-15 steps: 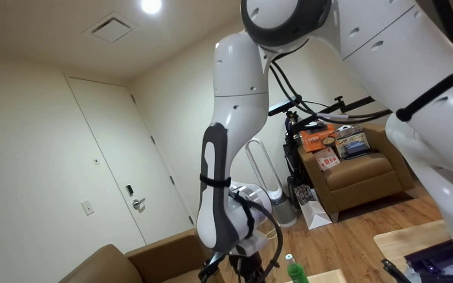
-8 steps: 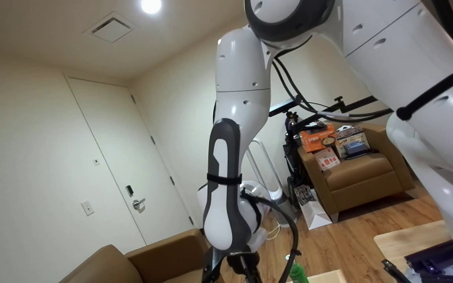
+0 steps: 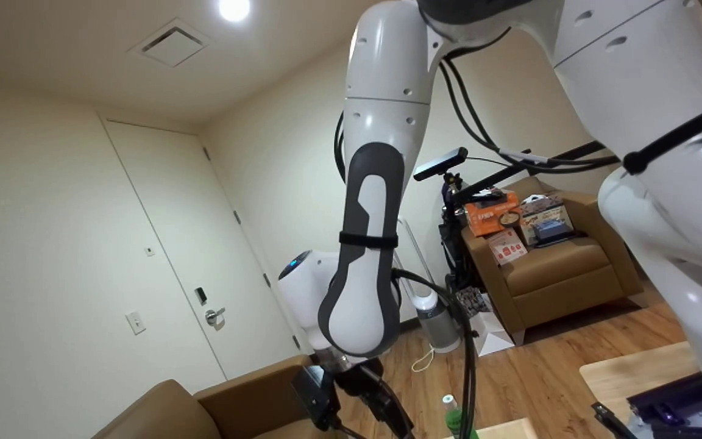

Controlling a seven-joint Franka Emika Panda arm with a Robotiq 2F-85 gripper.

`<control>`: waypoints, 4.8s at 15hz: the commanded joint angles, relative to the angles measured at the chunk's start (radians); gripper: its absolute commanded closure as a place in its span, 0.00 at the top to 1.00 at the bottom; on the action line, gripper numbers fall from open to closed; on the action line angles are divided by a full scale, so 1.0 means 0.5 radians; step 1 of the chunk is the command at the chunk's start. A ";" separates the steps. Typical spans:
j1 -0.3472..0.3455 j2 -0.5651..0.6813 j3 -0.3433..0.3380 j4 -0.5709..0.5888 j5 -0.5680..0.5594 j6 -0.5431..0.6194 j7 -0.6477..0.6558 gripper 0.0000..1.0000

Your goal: Pick up the black cloth from the bag and put it on the table.

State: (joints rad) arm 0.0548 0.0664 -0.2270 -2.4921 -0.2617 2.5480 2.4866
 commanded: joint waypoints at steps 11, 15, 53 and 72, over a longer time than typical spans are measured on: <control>-0.072 -0.010 0.236 0.050 -0.051 -0.002 -0.538 1.00; -0.048 -0.015 0.274 0.123 -0.272 -0.084 -0.857 1.00; -0.075 -0.407 0.551 -0.022 0.001 0.110 -3.748 1.00; 0.058 -0.604 0.529 0.066 0.435 -0.660 -4.781 1.00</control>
